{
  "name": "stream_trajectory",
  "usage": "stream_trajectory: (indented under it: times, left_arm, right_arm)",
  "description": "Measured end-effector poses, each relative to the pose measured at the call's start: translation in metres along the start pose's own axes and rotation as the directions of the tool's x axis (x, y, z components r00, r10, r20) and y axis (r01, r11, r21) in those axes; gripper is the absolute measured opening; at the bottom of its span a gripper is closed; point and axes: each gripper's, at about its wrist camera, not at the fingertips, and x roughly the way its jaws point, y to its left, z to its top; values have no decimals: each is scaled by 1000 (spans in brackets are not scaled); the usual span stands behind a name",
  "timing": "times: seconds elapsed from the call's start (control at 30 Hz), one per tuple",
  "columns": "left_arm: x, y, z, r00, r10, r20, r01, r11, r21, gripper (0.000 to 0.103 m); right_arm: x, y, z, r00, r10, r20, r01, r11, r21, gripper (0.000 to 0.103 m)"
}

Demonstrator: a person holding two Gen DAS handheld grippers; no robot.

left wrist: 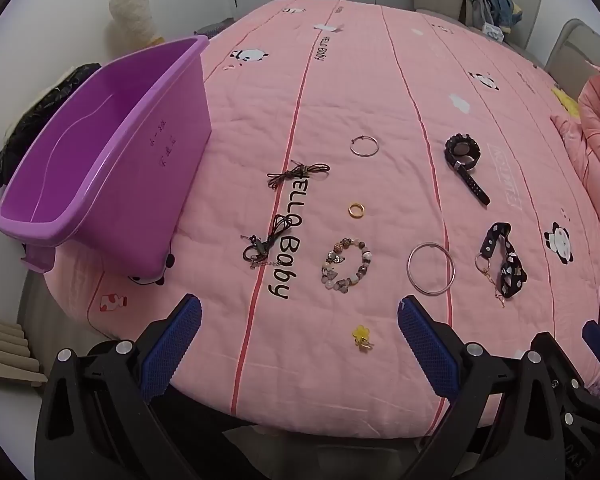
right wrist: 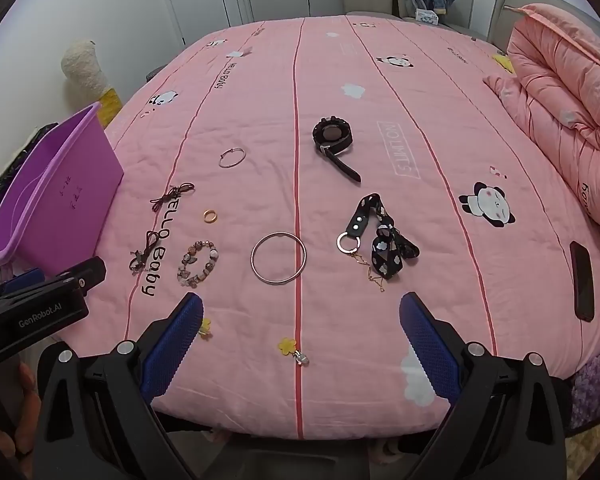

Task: Organize jewelry
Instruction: 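Move both tools over the bed toward the two yellow flower charms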

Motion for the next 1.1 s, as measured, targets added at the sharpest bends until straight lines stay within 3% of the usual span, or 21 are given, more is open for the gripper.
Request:
stream_trajectory:
  times: [1.1]
  left_arm:
    - [6, 6, -4, 1000, -6, -8, 6, 1000, -3, 97]
  right_arm:
    - [1, 2, -5, 1000, 15, -3, -15, 1000, -5, 94]
